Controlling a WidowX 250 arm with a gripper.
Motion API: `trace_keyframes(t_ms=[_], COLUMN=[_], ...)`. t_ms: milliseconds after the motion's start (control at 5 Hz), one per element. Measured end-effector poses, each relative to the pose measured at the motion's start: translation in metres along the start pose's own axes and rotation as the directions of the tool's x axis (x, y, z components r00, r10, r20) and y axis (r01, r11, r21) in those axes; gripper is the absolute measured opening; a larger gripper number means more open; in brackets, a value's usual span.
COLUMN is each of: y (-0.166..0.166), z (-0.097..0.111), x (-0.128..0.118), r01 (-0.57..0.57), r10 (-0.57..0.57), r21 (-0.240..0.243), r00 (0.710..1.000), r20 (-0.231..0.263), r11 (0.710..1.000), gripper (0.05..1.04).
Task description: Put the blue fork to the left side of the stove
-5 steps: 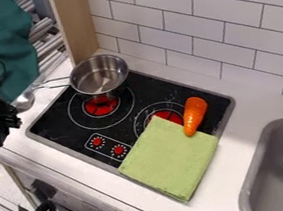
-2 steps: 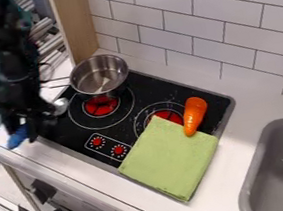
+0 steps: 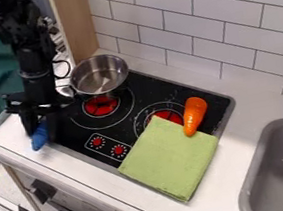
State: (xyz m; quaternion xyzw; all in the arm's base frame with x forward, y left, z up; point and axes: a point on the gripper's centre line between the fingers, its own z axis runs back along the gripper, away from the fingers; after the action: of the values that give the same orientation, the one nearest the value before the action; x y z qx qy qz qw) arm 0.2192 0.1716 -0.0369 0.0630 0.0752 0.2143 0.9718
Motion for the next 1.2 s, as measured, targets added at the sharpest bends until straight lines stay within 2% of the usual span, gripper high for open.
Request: trace_keyframes(t_ms=[200,400,600,800,1000,1200], y=[0.0,0.0,-0.007,-0.019,-0.02,-0.016], z=[0.0,-0.004,0.018,0.053,0.061,0.059], x=[-0.002,-0.007,-0.008,-0.009,-0.014,-0.017], r01=[-0.031,-0.037,0.052,0.193,0.215,0.167], r10=[0.03,0.037,-0.019,-0.095,-0.097,-0.079], r21=[-0.016,-0.049,-0.134,-0.154,-0.145,-0.128], r00=[1.0,0.999,0.972,0.866,0.818,0.856], r20=[-0.006,-0.005,0.235,0.491,0.568,0.51], r11=[0.999,0.998,0.99,0.969,0.966,0.978], gripper=[0.776,1.006,1.007,1.003,1.003,1.003])
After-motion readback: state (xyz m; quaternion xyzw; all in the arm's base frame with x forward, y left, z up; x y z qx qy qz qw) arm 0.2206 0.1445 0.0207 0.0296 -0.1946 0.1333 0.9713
